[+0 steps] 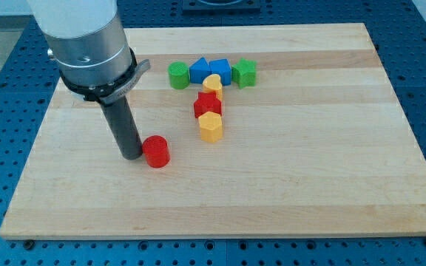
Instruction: Push the red circle up a bit
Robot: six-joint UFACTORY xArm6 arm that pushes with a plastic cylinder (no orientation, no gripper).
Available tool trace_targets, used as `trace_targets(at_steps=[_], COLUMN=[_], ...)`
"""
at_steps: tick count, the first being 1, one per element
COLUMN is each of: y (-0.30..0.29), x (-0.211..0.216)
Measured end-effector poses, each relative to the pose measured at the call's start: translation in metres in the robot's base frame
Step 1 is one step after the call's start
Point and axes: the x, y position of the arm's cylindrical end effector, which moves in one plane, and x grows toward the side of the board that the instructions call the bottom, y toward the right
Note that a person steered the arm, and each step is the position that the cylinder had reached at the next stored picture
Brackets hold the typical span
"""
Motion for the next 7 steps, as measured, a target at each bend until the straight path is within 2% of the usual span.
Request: trace_targets(at_steps=[2, 3, 5, 6, 7], y=[0.074, 0.074, 0.038, 0.104, 0.104], x=[0.009, 0.009, 0.04, 0.045, 0.045])
